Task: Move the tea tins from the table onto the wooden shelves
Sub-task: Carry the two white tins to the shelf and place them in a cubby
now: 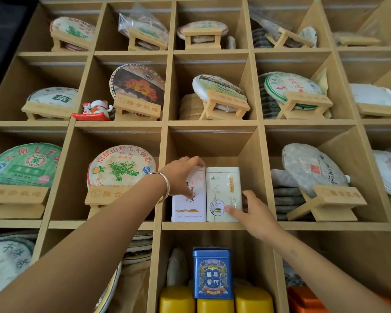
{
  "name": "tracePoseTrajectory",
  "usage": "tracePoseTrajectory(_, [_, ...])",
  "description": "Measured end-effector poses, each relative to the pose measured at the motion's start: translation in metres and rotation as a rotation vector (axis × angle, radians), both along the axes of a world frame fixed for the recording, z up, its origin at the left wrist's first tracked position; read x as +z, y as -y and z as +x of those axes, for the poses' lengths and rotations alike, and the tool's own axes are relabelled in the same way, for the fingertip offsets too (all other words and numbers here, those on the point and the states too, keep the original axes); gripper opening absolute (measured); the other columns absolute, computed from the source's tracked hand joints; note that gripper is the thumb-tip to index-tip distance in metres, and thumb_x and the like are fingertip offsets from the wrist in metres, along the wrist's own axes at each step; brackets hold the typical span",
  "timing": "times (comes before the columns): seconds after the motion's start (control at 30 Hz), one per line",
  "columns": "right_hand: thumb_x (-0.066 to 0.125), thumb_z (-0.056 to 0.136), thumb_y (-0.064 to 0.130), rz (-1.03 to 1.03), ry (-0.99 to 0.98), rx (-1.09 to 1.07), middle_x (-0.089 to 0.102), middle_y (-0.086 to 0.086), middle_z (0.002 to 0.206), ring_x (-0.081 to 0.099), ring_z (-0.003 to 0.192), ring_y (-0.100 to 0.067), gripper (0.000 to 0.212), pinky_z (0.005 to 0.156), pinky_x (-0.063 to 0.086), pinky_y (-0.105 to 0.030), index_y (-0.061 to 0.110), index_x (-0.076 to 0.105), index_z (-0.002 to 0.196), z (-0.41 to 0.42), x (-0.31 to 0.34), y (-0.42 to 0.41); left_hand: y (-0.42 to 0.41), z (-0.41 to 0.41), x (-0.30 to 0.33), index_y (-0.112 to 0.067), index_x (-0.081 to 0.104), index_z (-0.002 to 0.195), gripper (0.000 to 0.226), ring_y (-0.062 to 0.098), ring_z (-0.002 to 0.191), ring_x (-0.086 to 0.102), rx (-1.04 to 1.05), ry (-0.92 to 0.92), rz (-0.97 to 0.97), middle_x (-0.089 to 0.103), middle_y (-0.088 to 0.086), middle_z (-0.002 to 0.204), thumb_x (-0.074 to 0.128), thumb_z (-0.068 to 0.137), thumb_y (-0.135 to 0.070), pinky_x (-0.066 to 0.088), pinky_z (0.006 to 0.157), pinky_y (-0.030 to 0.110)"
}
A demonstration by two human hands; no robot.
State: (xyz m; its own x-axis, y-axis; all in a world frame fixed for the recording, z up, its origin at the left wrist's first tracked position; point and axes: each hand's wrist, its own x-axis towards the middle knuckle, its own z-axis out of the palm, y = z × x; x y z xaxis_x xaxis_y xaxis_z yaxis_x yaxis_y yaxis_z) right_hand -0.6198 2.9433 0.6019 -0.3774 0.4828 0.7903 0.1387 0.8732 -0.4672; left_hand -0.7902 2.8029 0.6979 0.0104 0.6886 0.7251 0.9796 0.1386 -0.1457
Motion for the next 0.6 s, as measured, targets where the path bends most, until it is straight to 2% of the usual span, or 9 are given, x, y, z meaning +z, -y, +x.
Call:
tracePoseTrajectory(0.17, [0.067,0.086,0.038,-0.002,0.002,0.007,0.06,-0.001,0.13,0.061,0.109,-0.014,0.051,0.065,0.047,-0.013,0.016,0.044,0.127,0.0005,-0.0013,-0.0016,-0.0012,0.0,0.0005,-0.03,0.035,0.132,0.082,0.023,0.113,0.051,0.004,-0.002,-0.008,0.048,0.0,0.129,0.085,0.067,-0.024,0.051,0.087,0.032])
tracePoseTrajectory(0.37, [0.067,0.087,0.039,-0.014,0.021,0.016,0.059,0.0,0.131,0.061,0.107,-0.014,0.055,0.066,0.048,-0.015,0.016,0.041,0.129,0.0018,0.0001,-0.0016,-0.002,-0.0011,-0.0007,-0.031,0.035,0.133,0.083,0.022,0.112,0.051,0.005,-0.005,0.0,0.048,-0.001,0.128,0.085,0.067,-0.024,0.051,0.086,0.032])
tracePoseTrajectory(0.6, [0.065,0.088,0.038,-0.011,0.026,0.011,0.059,0.001,0.13,0.061,0.101,-0.01,0.048,0.061,0.046,-0.013,0.019,0.042,0.125,0.0006,-0.0002,-0.0042,-0.0021,-0.0019,-0.0007,-0.032,0.034,0.133,0.083,0.021,0.111,0.05,0.012,-0.017,0.0,0.047,-0.001,0.128,0.084,0.068,-0.026,0.05,0.085,0.031])
